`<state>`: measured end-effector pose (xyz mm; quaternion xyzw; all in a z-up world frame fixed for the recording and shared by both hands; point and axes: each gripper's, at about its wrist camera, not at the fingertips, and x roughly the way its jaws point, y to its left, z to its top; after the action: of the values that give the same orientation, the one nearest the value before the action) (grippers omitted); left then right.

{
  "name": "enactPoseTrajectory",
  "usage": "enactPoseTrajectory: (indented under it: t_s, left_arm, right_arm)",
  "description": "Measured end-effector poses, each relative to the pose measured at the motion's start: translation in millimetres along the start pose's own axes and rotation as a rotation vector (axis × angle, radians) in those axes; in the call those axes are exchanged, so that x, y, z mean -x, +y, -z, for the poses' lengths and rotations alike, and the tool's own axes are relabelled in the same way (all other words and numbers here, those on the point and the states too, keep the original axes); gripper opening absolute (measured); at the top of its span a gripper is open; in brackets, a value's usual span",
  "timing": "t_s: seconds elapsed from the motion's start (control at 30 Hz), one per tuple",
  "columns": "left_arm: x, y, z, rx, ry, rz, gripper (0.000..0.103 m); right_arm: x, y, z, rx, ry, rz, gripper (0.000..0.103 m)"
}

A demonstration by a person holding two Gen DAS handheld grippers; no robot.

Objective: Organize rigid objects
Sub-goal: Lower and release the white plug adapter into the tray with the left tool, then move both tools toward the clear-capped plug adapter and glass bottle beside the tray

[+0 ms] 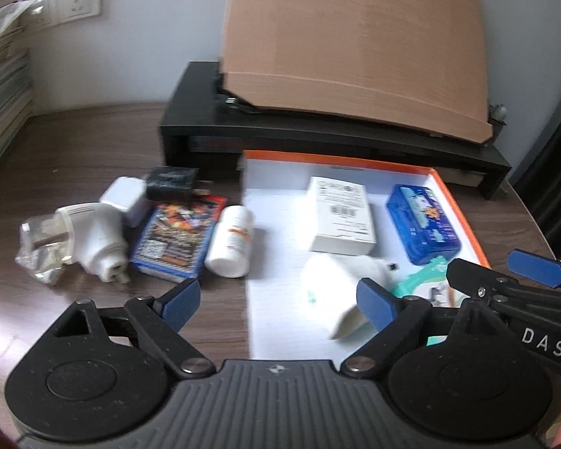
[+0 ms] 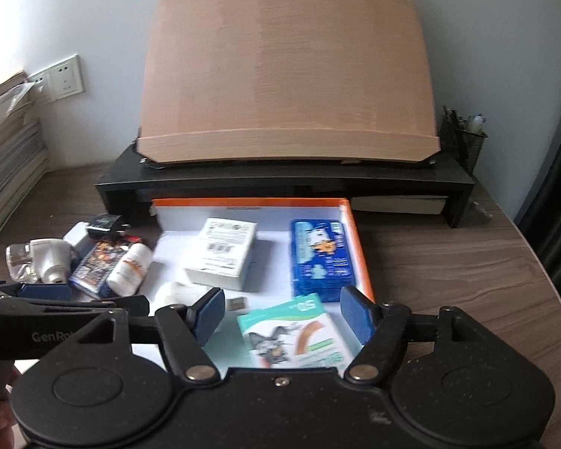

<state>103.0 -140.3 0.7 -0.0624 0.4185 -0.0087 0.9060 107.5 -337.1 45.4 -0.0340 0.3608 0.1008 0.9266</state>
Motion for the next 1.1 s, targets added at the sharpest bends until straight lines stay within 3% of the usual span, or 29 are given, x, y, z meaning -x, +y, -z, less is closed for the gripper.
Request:
enactPoseTrajectory:
  t_s: [0.67,0.9,1.1]
  left_arm:
    - [29.6,121.9,19.9,0.187,0.013,-0.168,0.094]
    - [42.2,160.4,26.1,0.253,0.001,-0.213,0.094]
    - [51.2,190.7,30.7,0.310,-0.011,-0.245,0.095]
  right_arm:
    - [-12.7,106.5,5.1,0.120,0.055,-0.166,0.083]
    - [-21.9,144.0,-0.6,0.157,0.075,-0.287,0.087]
    - [-35.9,185.5,-5.2,0.337,0.025,-0.326,0.089]
